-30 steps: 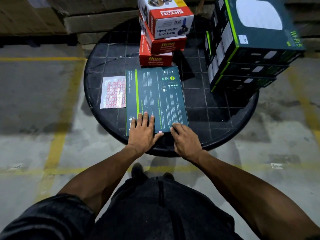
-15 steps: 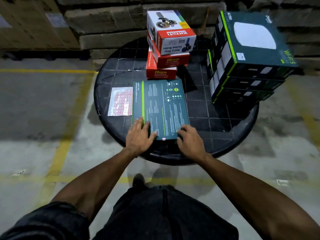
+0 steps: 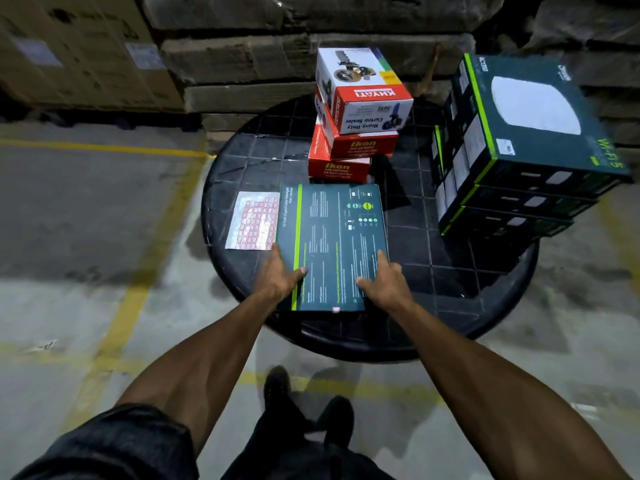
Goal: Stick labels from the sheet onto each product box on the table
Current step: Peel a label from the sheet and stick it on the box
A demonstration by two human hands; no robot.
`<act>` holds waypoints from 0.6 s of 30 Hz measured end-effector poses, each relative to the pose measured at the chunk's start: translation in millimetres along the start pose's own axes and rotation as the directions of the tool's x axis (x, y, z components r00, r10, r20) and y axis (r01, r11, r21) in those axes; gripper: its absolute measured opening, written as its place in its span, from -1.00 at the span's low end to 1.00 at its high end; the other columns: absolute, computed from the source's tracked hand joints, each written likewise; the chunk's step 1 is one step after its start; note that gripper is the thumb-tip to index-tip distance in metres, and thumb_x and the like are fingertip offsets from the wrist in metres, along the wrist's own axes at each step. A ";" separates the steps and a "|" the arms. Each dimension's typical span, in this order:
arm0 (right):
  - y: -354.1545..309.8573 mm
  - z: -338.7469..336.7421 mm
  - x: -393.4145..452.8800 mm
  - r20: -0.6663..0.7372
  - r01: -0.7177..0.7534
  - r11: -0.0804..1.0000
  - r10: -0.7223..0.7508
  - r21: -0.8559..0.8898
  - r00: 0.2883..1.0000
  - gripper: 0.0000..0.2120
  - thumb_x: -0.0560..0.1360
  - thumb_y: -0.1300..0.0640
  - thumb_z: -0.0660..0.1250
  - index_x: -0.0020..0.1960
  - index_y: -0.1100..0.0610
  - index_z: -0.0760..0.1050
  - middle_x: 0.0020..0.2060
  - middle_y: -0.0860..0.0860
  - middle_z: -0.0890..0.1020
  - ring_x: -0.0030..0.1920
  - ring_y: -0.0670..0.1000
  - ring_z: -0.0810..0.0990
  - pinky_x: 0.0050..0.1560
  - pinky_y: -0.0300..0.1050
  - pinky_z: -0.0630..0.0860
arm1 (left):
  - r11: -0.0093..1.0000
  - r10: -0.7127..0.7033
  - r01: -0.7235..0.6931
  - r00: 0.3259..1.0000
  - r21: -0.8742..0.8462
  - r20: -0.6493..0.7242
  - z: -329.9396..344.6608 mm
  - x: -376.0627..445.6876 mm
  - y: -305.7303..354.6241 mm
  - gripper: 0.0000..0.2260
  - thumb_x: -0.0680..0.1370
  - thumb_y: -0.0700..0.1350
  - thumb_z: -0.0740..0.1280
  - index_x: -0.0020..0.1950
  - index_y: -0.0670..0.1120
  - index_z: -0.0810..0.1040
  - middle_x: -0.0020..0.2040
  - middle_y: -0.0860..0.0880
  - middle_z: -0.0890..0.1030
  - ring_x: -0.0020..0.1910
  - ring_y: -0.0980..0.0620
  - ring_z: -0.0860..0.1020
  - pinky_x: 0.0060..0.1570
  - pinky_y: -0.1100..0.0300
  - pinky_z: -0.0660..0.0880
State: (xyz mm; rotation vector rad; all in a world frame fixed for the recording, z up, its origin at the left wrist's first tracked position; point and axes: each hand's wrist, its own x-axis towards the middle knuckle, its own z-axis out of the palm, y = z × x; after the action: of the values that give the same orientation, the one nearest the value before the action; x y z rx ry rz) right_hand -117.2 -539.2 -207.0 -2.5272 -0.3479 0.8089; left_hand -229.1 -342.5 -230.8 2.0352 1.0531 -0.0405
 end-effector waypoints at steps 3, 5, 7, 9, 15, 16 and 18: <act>8.9 8.1 -19.3 -0.008 -0.015 1.000 0.015 0.009 1.000 -0.17 0.54 -0.10 0.34 0.60 0.02 -0.10 0.49 0.20 0.18 0.43 0.22 0.30 0.38 0.16 0.34 | 0.998 0.066 -0.066 0.998 -0.009 -0.006 0.8 -19.6 -5.9 -0.30 0.48 0.03 0.46 0.50 -0.08 0.19 0.42 -0.12 0.41 0.36 -0.18 0.40 0.33 -0.11 0.36; 13.5 13.3 -33.7 -0.013 -0.017 1.000 0.017 0.005 1.000 -0.18 0.54 -0.12 0.33 0.60 0.01 -0.09 0.49 0.20 0.17 0.43 0.22 0.30 0.36 0.16 0.34 | 0.996 0.090 -0.090 0.996 0.001 0.005 0.4 -31.9 -12.0 -0.29 0.48 0.04 0.45 0.51 -0.06 0.17 0.41 -0.12 0.42 0.34 -0.16 0.43 0.30 -0.10 0.39; 18.5 18.5 -49.1 -0.018 -0.020 1.000 0.020 -0.011 1.000 -0.20 0.55 -0.14 0.30 0.60 0.01 -0.10 0.49 0.19 0.17 0.43 0.21 0.30 0.33 0.15 0.34 | 0.998 0.060 -0.061 0.998 0.024 0.027 0.9 -42.1 -21.4 -0.26 0.48 0.10 0.44 0.52 -0.06 0.14 0.39 -0.14 0.44 0.31 -0.17 0.45 0.25 -0.09 0.44; 24.7 23.1 -62.0 -0.010 -0.008 1.000 0.007 -0.028 1.000 -0.20 0.56 -0.16 0.28 0.60 0.01 -0.11 0.49 0.19 0.17 0.42 0.22 0.29 0.31 0.16 0.35 | 0.998 0.045 -0.046 0.999 0.038 0.029 2.6 -53.2 -30.8 -0.26 0.48 0.13 0.42 0.52 -0.05 0.13 0.38 -0.14 0.45 0.30 -0.18 0.47 0.21 -0.08 0.46; 23.9 17.0 -61.6 -0.021 0.027 1.000 -0.027 -0.012 0.999 -0.26 0.54 -0.13 0.32 0.56 0.05 0.04 0.47 0.17 0.18 0.41 0.24 0.29 0.32 0.16 0.35 | 0.986 0.115 -0.118 0.993 0.116 0.029 -4.5 -62.8 -32.4 -0.36 0.50 0.12 0.39 0.48 -0.04 0.21 0.34 -0.13 0.45 0.31 -0.15 0.44 0.19 -0.02 0.45; 18.9 14.0 -57.7 -0.040 0.032 0.999 -0.033 -0.025 0.999 -0.31 0.53 -0.11 0.32 0.54 0.06 0.10 0.45 0.17 0.20 0.39 0.24 0.31 0.32 0.14 0.36 | 0.980 0.132 -0.136 0.990 0.143 0.038 -8.6 -60.2 -31.9 -0.42 0.52 0.10 0.37 0.44 -0.05 0.26 0.33 -0.14 0.46 0.30 -0.15 0.44 0.19 -0.02 0.45; 5.6 9.0 -47.5 -0.075 0.029 0.996 -0.036 -0.088 0.997 -0.38 0.53 -0.08 0.32 0.49 0.05 0.18 0.42 0.16 0.22 0.35 0.25 0.32 0.31 0.10 0.37 | 0.965 0.162 -0.166 0.986 0.202 0.039 -19.4 -52.8 -31.3 -0.49 0.56 0.06 0.32 0.44 -0.09 0.28 0.35 -0.15 0.43 0.32 -0.17 0.43 0.21 -0.02 0.43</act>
State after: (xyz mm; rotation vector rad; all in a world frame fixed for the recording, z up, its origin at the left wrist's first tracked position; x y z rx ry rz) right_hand -159.8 -558.3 -193.4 -2.6173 -0.4056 0.6972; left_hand -291.2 -354.7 -218.9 2.2968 0.8932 -0.0885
